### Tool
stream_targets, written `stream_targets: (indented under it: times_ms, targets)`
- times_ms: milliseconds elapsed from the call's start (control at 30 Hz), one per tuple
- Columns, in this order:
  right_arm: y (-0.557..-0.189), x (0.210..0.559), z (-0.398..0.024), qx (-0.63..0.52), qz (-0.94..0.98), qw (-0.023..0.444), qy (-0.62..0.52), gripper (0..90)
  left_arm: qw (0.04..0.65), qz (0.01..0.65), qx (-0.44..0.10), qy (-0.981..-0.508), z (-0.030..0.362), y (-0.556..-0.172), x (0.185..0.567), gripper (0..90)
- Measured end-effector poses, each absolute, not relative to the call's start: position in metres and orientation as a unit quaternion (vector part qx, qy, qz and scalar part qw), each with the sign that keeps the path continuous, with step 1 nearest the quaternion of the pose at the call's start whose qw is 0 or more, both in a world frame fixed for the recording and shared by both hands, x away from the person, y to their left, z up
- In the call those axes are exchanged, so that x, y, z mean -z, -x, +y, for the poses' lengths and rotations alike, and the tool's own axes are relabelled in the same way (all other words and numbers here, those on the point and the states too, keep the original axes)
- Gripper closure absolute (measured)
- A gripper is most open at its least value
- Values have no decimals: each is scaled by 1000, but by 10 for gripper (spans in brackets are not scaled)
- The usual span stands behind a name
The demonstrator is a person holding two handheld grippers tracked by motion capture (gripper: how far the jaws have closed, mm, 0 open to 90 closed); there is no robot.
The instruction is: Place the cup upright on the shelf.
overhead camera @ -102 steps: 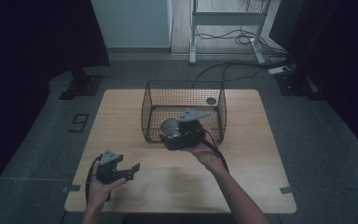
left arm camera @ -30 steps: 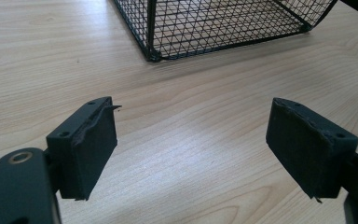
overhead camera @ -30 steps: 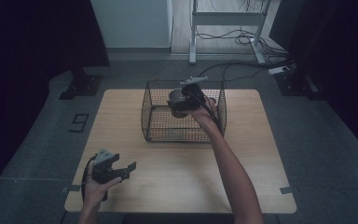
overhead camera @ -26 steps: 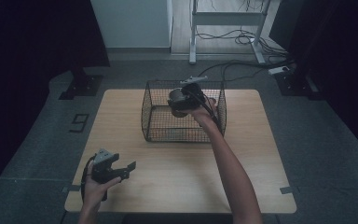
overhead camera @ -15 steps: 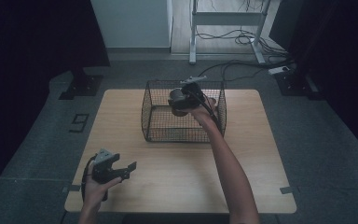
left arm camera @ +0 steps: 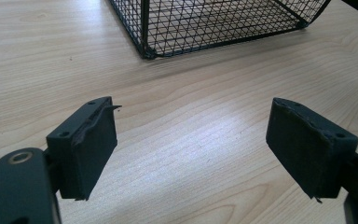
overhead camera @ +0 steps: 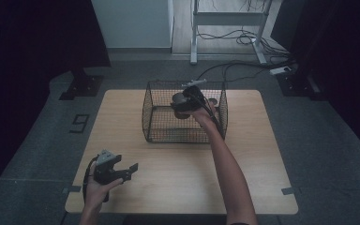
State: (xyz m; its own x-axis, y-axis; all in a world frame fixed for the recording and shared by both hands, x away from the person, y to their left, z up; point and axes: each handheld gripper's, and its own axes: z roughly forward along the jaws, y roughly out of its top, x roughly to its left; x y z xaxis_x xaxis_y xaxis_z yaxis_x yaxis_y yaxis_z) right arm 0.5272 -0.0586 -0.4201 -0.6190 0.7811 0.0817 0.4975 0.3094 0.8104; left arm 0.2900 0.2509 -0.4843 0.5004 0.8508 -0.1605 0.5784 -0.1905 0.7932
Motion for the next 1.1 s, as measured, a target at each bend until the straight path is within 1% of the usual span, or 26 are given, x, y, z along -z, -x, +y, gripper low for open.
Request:
stream_targets:
  times_ms: [467, 1100]
  targets:
    - [-537, 445, -63, -403, 794, 162, -425, 143, 422, 473, -160, -757, 249, -291, 486, 164]
    - [-547, 451, -58, -387, 804, 160, -423, 143, 423, 473, -161, -756, 250, -290, 485, 164]
